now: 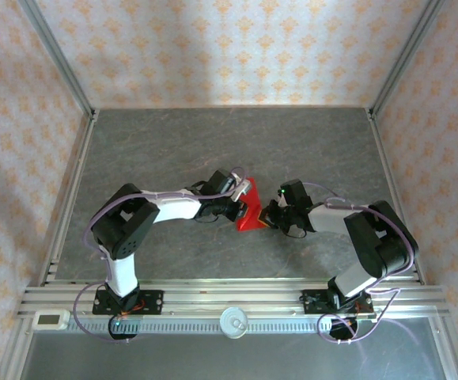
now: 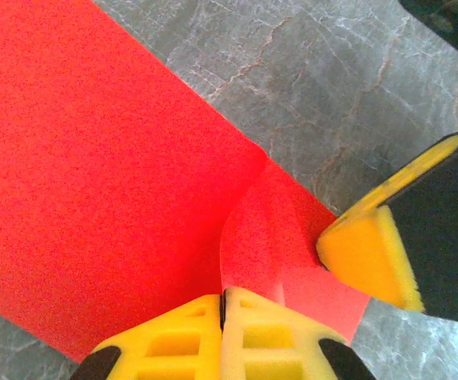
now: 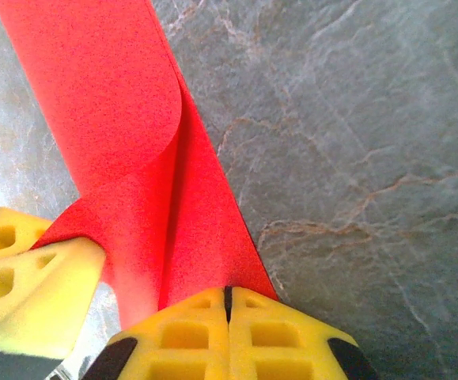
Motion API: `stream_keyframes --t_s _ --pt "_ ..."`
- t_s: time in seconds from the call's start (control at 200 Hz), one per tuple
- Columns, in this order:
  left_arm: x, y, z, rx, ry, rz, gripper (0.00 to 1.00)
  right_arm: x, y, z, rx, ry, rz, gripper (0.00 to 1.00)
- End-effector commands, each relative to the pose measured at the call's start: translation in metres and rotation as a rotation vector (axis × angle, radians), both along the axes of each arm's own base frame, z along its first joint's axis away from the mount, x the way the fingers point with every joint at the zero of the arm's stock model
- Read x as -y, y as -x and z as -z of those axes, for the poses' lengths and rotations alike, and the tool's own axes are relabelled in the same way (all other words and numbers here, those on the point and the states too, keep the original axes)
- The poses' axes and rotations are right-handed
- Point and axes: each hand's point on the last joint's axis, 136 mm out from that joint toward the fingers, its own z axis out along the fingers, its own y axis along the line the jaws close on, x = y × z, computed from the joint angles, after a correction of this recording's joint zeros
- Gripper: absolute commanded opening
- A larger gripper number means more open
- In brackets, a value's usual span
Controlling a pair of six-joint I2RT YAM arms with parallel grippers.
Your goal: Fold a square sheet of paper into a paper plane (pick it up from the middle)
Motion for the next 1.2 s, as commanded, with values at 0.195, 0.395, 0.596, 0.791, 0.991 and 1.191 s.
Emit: stream_keyframes --t_s 0.195,0.395,0.596,0.791,0.991,1.191 --pt "-0.011 -0.004 0.021 -0.016 -0.065 -0.018 0.06 0.013 0.007 0.014 -0.046 0.088 0.021 0.0" --pt "-0.011 0.013 0.031 -0.083 -0.038 0.004 0.06 0.01 0.002 0.001 -0.015 0.066 0.017 0.01" --pt "-0.009 0.04 0.037 -0.2 0.058 -0.005 0.06 0.007 -0.001 -0.02 0.039 0.031 0.02 0.04" --pt "-0.005 0.049 0.023 -0.246 0.168 -0.057 0.06 0.003 0.006 -0.027 0.046 -0.033 0.021 0.05" --pt "-0.002 0.045 0.014 -0.233 0.197 -0.077 0.06 -0.003 0.011 -0.025 0.027 -0.077 0.003 0.05" --pt "0.001 0.038 0.005 -0.207 0.196 -0.069 0.06 -0.009 0.014 -0.024 0.016 -0.101 -0.02 0.04"
